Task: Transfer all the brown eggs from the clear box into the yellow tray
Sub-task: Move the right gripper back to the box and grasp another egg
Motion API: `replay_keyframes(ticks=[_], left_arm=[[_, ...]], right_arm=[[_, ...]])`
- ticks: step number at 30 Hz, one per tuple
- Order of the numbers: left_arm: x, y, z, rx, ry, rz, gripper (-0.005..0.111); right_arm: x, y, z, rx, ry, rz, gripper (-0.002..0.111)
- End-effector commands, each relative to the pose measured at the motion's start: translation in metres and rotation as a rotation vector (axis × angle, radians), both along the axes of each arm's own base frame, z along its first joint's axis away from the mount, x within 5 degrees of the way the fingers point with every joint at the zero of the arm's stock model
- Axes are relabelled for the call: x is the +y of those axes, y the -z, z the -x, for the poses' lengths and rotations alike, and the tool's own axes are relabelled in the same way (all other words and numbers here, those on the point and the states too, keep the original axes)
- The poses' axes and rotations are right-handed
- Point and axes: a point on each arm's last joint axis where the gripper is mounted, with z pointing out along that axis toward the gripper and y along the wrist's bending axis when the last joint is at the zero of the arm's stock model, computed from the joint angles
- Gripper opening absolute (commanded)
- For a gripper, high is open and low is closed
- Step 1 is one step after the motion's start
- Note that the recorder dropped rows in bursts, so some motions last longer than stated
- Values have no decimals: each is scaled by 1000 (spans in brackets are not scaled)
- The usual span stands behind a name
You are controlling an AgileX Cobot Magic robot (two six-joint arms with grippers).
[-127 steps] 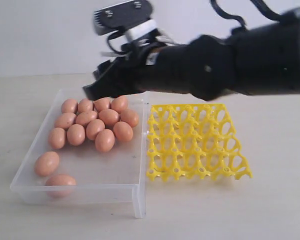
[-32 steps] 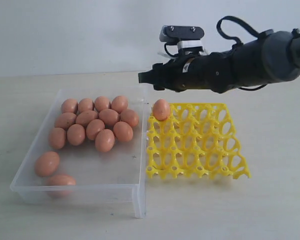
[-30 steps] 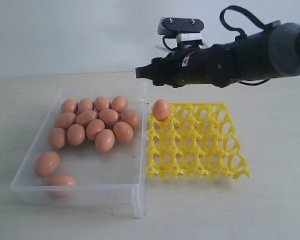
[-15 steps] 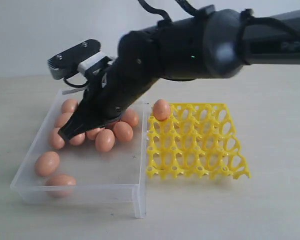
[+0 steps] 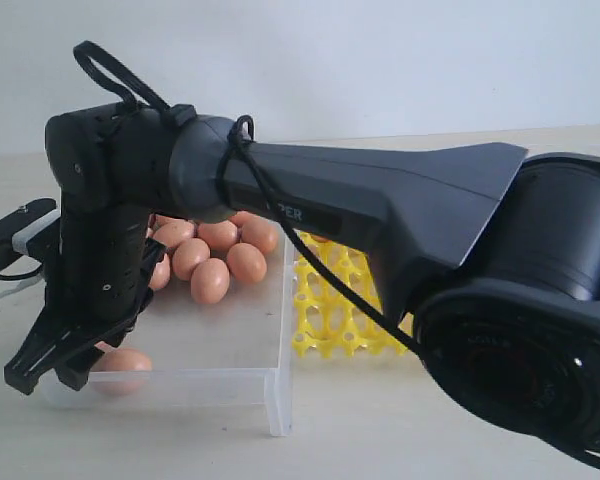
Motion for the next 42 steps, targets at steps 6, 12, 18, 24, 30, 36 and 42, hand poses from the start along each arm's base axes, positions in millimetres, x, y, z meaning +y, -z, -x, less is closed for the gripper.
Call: replay_keyframes(ticks=[6,12,18,24,30,36,42], left_arm=[[0,-2,0,-13,6,7,0],[0,-2,0,-13,6,7,0],[0,-2,0,-13,6,7,0],[0,-2,0,-13,6,7,0],[0,-2,0,-13,6,7,0],[0,-2,0,-13,6,7,0],[0,-2,0,-13,6,7,0]], right_arm=[[1,15,-8,-93,-25,48,53],[2,18,-12,-132,-29,37,53],[-4,9,-12,-155,-45,84,53],[-7,-24,-9,-182,-41,43,53],[-4,-60,-12,-250,-34,-45,53],[3,-70,-21,-320,-13,-141,53],[7,-42,-29,-339,-23,-94,53]])
